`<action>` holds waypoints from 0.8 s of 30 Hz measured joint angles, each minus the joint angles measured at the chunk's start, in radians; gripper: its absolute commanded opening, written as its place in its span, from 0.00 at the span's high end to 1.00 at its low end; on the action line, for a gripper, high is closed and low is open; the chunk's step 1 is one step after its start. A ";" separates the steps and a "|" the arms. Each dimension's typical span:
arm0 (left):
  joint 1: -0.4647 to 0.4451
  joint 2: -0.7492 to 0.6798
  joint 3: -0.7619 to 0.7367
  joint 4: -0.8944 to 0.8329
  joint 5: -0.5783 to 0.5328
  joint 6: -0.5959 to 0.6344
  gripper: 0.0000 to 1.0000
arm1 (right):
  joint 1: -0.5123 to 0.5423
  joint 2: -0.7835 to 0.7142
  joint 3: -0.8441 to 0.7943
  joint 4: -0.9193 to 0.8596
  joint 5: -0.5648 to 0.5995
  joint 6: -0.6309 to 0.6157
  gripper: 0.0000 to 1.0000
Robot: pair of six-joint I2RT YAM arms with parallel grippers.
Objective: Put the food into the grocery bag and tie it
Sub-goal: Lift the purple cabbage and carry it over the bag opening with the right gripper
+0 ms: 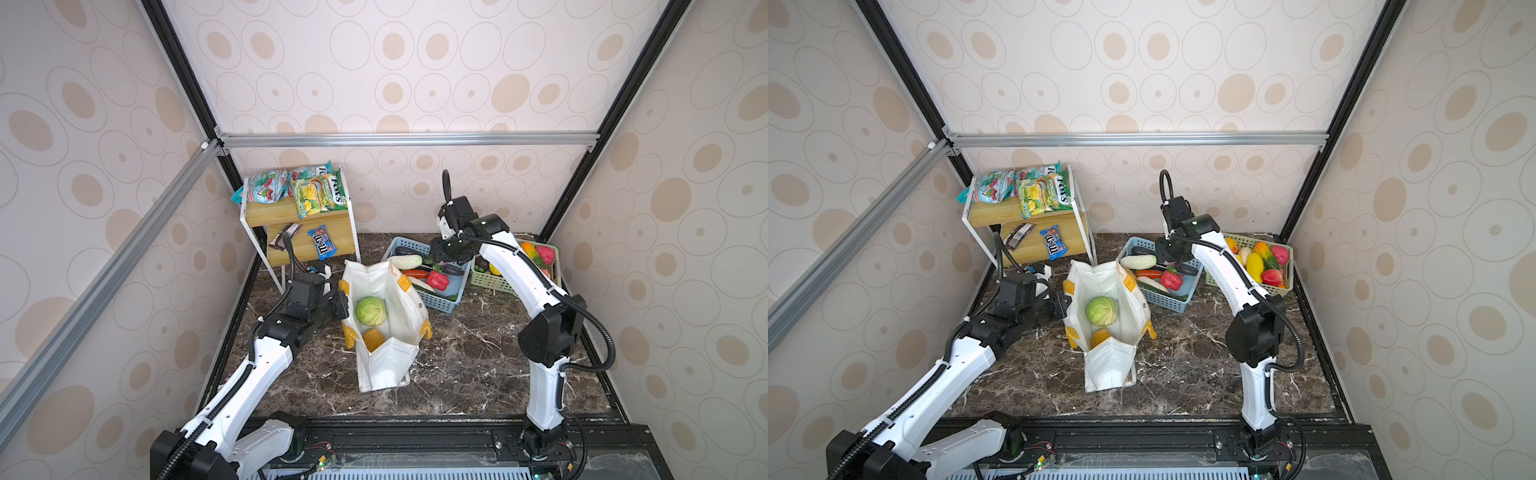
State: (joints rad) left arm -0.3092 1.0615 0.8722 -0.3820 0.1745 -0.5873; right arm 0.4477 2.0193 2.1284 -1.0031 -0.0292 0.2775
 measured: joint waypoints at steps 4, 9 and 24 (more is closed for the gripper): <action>0.000 0.000 0.000 0.000 0.003 0.000 1.00 | 0.019 -0.014 0.000 0.001 -0.053 0.021 0.44; 0.000 0.000 0.000 0.000 0.003 0.000 1.00 | 0.048 -0.046 -0.004 0.003 -0.096 0.040 0.45; 0.000 0.000 0.000 0.001 0.004 0.000 1.00 | 0.148 -0.132 -0.046 0.032 -0.142 0.084 0.45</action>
State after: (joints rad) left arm -0.3092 1.0615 0.8722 -0.3809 0.1783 -0.5877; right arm 0.5957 1.8870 2.0823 -0.9707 -0.1715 0.3614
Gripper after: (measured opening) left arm 0.048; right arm 0.555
